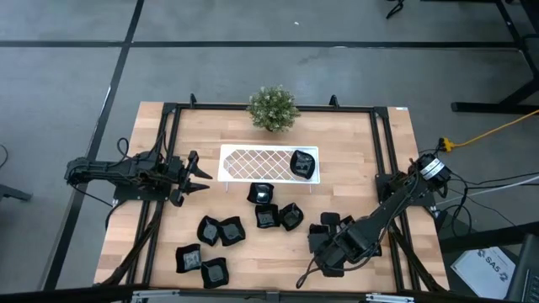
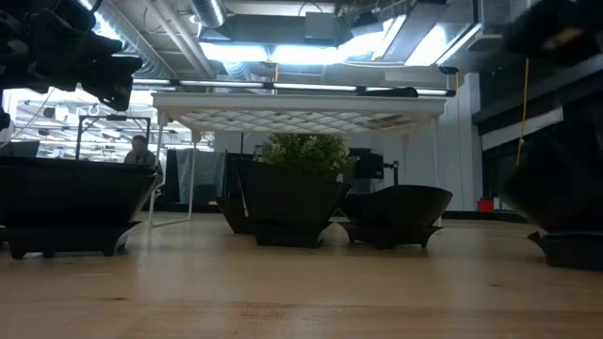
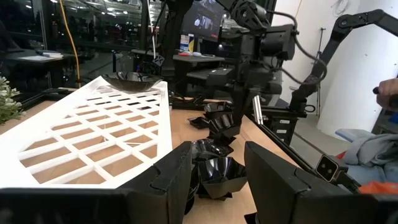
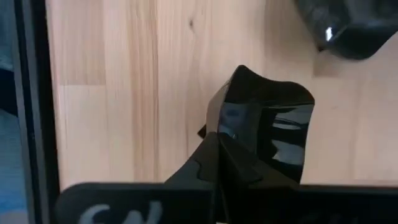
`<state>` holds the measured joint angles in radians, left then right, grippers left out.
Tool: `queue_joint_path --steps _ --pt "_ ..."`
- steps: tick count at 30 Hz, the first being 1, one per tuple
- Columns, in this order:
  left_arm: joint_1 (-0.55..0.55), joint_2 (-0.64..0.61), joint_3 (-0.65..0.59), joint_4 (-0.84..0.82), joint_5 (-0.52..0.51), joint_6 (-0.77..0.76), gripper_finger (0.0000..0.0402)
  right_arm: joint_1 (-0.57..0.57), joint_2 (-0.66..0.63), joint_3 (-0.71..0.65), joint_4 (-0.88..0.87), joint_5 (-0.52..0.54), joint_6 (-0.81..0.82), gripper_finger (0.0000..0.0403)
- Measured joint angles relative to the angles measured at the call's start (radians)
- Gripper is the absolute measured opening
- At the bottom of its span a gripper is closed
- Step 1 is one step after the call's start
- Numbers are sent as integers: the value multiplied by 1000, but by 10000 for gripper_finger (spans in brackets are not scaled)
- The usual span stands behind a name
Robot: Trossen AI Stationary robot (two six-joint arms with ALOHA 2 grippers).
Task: Pick & Place Mini shaped plates
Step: Put the black distorted square plate on the shelf
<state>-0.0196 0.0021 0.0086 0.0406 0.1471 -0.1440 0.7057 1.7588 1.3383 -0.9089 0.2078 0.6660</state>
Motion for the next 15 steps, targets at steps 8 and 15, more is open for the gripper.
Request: queue_joint_path --steps 8,15 --pt "0 0 0 0 0 0 143 -20 0 69 -2 3 -136 2" --pt "0 0 0 0 0 0 143 -61 0 92 136 3 -346 1"
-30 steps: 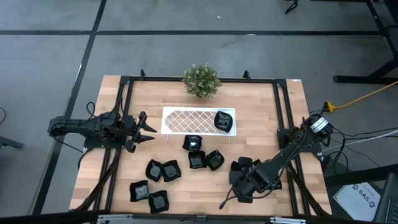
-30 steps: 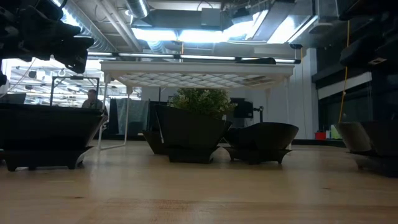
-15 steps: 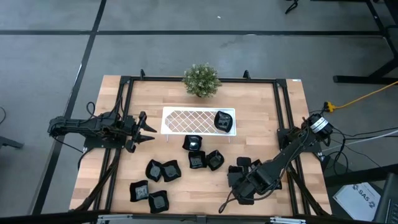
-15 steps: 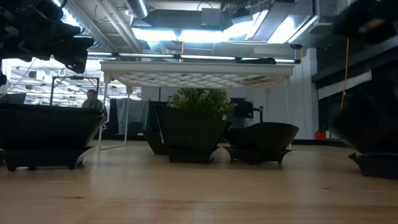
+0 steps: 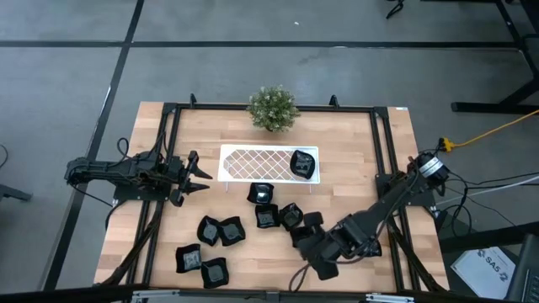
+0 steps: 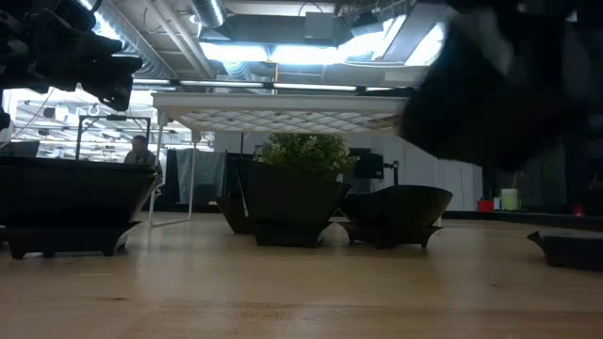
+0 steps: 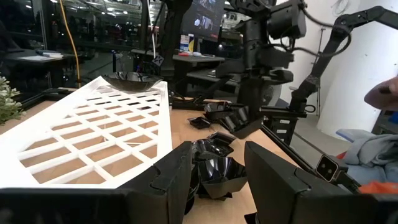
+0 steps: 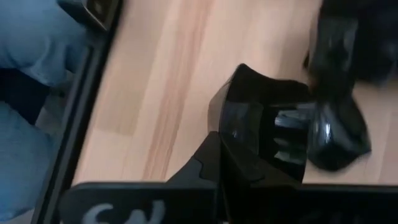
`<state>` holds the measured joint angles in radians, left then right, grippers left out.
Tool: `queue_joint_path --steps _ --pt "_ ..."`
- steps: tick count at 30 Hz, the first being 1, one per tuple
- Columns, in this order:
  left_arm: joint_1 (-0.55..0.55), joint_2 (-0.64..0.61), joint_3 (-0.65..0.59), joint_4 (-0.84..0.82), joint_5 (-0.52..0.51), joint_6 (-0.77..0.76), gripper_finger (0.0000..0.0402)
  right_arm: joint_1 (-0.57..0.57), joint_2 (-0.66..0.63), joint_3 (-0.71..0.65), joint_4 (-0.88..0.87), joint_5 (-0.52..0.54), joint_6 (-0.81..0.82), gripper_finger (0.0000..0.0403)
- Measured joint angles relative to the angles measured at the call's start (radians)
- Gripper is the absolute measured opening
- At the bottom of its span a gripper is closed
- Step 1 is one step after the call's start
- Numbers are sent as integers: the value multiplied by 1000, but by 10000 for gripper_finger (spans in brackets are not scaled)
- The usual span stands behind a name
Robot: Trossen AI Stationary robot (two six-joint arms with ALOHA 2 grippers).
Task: Pick & Place Mini shaped plates
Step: Put the black distorted square plate on the shelf
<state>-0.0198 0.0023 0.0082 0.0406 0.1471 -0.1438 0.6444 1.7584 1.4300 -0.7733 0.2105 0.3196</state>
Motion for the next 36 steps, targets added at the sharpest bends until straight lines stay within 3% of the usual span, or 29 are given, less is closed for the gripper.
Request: queue_joint_path --steps 5,16,27,31,36 --pt "0 0 0 0 0 0 143 -29 0 0 102 -53 -124 1" --pt "0 0 0 0 0 0 143 -94 -6 1 179 -55 -310 1" --pt "0 0 0 0 0 0 143 -192 -8 175 134 -36 -533 1" --pt "0 0 0 0 0 0 143 -248 -8 242 62 32 -586 0" --pt "0 0 0 0 0 0 143 -328 -8 298 -44 43 -600 0"
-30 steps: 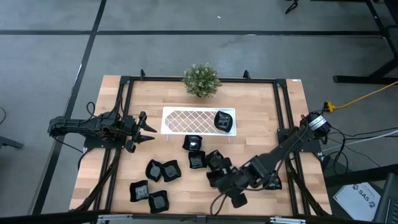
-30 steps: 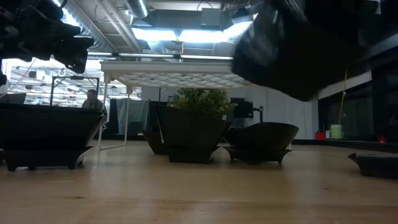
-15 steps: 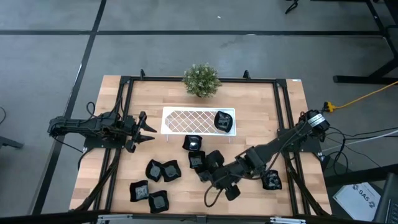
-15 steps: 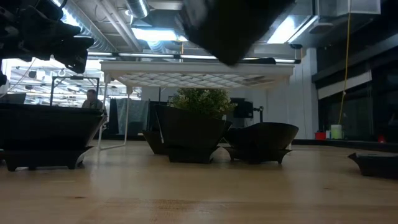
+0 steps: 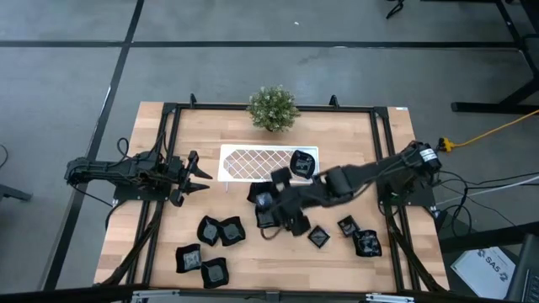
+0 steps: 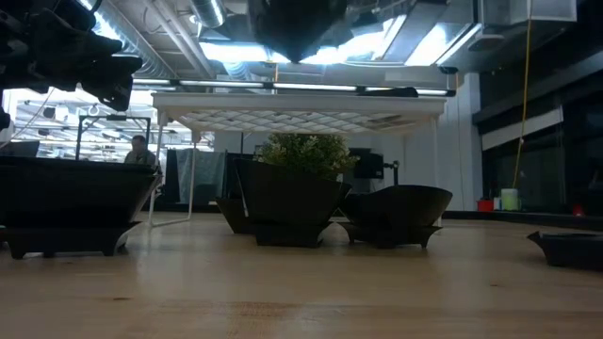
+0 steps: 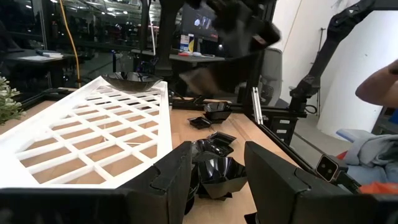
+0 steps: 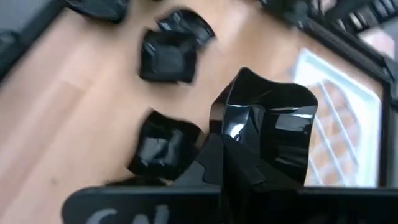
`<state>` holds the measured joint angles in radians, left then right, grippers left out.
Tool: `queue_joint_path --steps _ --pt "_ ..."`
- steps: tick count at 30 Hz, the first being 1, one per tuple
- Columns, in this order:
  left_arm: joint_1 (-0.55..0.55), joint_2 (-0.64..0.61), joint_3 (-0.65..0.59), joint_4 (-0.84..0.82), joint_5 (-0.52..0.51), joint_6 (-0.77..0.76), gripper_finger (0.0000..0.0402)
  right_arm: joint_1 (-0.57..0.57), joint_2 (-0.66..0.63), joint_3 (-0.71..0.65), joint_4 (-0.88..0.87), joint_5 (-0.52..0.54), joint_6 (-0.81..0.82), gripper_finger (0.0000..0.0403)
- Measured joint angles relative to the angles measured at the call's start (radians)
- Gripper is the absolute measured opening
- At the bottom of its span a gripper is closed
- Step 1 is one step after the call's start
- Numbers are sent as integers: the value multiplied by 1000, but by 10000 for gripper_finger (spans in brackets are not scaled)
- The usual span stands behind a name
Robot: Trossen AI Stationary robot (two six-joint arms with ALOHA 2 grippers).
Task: Pick & Place Mini shaped plates
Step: Put the black distorted square plate on the shelf
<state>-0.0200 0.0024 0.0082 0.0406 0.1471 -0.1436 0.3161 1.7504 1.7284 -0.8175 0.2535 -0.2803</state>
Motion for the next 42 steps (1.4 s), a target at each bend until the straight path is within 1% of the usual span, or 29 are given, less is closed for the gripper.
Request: queue_joint_path --steps 8,12,19,28,30,33,42 --pt "0 0 0 0 0 0 143 -114 0 6 -107 1 -94 0" --pt "0 0 0 0 0 0 143 -145 0 0 -102 55 -106 0" --pt "0 0 0 0 0 0 143 -166 1 0 -126 60 -88 0" --pt "0 0 0 0 0 0 143 -211 43 -1 -106 70 -62 0" --pt "0 0 0 0 0 0 143 -217 46 -1 -99 79 -51 1" --pt "0 0 0 0 0 0 143 -220 57 -1 -86 120 -41 2" --pt "0 0 0 0 0 0 143 -225 73 -1 -92 100 -34 4"
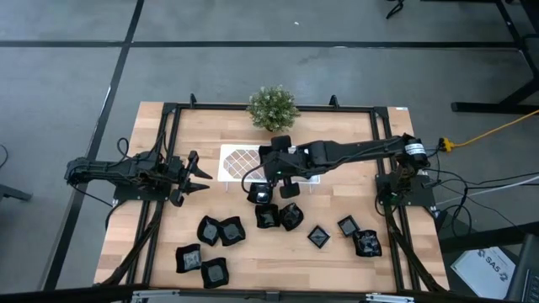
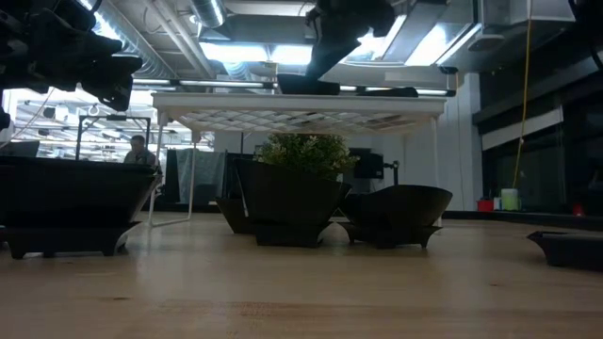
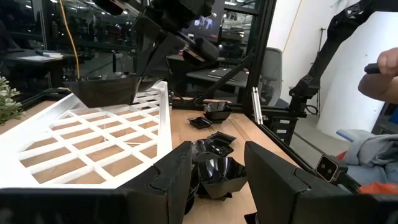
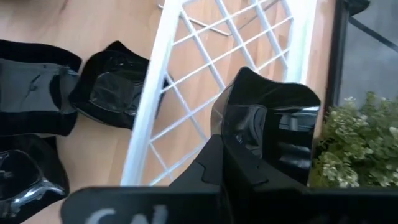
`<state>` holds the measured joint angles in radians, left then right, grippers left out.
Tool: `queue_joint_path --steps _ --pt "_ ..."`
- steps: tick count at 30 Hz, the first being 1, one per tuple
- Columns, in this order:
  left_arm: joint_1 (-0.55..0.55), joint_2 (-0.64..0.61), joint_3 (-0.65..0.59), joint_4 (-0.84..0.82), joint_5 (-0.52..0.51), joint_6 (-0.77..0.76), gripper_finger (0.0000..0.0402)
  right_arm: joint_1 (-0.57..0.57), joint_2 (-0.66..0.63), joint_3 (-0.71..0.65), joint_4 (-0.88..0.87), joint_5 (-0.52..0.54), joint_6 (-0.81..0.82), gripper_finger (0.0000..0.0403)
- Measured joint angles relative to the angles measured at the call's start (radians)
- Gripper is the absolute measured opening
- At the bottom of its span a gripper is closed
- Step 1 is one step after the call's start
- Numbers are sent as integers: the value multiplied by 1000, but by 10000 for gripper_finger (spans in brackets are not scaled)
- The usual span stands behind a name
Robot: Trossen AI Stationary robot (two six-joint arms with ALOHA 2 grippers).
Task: Pick & Place Mini shaped plates
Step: Put the black distorted square plate on the shelf, then put the black square plate on the shelf
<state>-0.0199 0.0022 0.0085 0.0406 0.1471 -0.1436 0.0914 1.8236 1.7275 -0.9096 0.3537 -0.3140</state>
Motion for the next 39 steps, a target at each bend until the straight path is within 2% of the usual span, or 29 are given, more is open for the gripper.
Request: queue_joint_path --steps 4,12,21,28,33,39 --pt "0 0 0 0 0 0 143 0 0 0 0 -39 0 12" --pt "0 0 0 0 0 0 143 0 0 0 0 -35 52 43" --pt "0 0 0 0 0 0 143 14 -2 0 0 -31 52 126" --pt "0 0 0 0 0 0 143 94 -23 55 -41 -70 136 162" --pt "0 0 0 0 0 0 143 168 -22 77 -58 -158 193 165" --pt "0 0 0 0 0 0 143 268 -21 77 -82 -200 274 165"
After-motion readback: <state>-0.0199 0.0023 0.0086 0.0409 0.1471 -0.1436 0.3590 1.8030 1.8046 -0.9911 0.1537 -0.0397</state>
